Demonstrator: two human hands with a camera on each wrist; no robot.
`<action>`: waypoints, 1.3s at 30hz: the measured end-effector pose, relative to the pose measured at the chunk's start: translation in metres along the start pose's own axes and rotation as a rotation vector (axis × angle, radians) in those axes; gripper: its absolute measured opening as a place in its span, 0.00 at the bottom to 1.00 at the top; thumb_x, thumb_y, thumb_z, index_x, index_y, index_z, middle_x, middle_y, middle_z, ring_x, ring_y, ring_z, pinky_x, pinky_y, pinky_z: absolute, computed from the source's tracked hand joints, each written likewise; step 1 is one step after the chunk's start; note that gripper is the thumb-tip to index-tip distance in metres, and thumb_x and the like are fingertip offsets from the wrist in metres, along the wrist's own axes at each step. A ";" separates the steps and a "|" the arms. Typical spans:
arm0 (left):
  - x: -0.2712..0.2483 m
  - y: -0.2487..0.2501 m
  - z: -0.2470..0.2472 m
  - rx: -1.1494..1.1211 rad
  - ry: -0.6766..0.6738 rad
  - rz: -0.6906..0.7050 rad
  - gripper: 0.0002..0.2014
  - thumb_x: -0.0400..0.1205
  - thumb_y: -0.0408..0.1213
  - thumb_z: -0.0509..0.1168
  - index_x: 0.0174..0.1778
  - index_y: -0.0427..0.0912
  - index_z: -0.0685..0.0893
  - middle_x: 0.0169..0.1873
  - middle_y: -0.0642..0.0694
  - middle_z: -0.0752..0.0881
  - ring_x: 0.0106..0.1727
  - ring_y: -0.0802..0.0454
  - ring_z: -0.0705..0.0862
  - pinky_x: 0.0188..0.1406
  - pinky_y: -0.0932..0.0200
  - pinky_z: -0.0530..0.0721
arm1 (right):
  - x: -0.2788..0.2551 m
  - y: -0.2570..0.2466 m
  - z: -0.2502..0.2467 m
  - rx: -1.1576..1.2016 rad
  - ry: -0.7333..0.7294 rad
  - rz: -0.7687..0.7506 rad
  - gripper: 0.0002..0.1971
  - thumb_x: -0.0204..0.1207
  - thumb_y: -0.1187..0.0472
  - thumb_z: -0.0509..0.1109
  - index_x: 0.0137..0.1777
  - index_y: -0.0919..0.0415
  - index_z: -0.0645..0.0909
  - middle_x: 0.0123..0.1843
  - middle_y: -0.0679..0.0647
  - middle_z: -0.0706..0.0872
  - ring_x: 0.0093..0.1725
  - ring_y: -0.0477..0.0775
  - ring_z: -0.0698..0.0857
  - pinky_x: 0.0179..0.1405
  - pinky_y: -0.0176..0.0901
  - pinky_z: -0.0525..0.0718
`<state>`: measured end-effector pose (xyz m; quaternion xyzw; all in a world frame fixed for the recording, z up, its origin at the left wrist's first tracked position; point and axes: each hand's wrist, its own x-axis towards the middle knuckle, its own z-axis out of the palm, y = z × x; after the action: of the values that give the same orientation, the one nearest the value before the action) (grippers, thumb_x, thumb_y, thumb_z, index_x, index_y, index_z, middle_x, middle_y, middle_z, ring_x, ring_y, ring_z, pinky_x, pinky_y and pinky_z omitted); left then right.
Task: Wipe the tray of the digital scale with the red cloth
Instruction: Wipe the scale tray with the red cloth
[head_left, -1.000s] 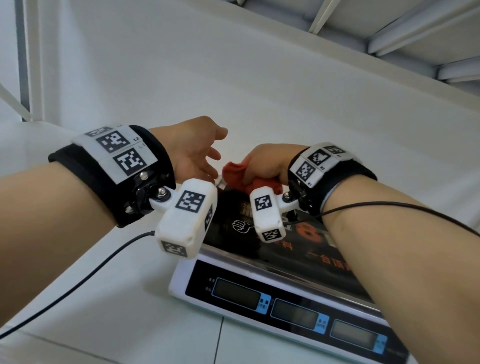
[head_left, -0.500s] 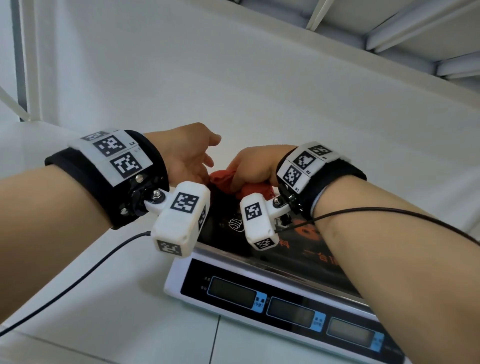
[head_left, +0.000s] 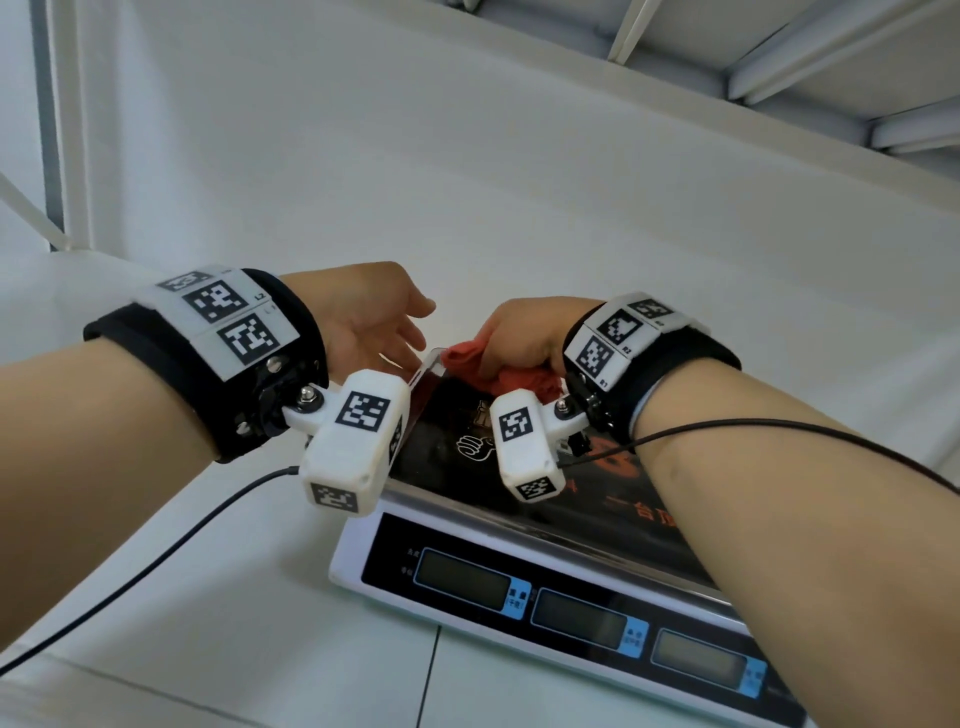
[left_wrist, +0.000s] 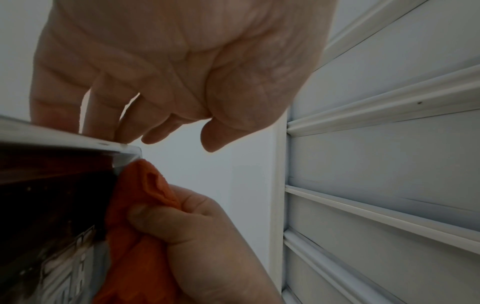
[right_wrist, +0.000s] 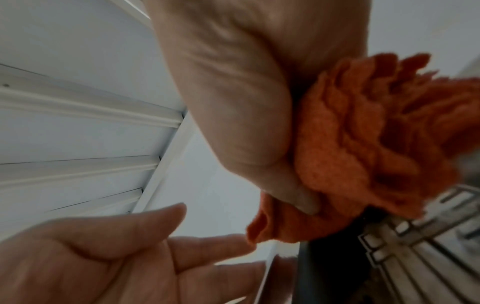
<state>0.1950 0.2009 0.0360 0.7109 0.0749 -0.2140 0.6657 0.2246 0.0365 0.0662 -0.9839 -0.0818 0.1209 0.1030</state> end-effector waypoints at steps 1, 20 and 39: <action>-0.001 0.001 0.002 0.003 0.004 0.003 0.27 0.86 0.46 0.56 0.77 0.32 0.68 0.74 0.30 0.73 0.73 0.35 0.74 0.50 0.40 0.78 | -0.002 -0.003 0.002 0.006 -0.012 -0.016 0.18 0.74 0.63 0.76 0.63 0.49 0.88 0.39 0.50 0.88 0.32 0.49 0.86 0.30 0.43 0.85; -0.005 -0.001 0.003 -0.001 0.003 -0.022 0.33 0.86 0.54 0.54 0.78 0.31 0.65 0.74 0.30 0.73 0.73 0.35 0.74 0.49 0.39 0.78 | -0.003 0.014 -0.004 0.250 -0.056 0.142 0.15 0.73 0.66 0.75 0.59 0.68 0.84 0.45 0.63 0.90 0.46 0.64 0.89 0.54 0.59 0.87; -0.009 0.002 0.008 -0.052 -0.050 -0.011 0.35 0.86 0.57 0.50 0.80 0.32 0.62 0.77 0.25 0.67 0.75 0.31 0.70 0.51 0.36 0.77 | -0.027 -0.002 0.000 0.264 -0.327 -0.150 0.14 0.78 0.75 0.67 0.54 0.59 0.88 0.55 0.72 0.89 0.48 0.64 0.86 0.56 0.60 0.85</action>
<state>0.1858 0.1943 0.0418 0.6876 0.0677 -0.2332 0.6843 0.1980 0.0331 0.0725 -0.9202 -0.1539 0.2807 0.2252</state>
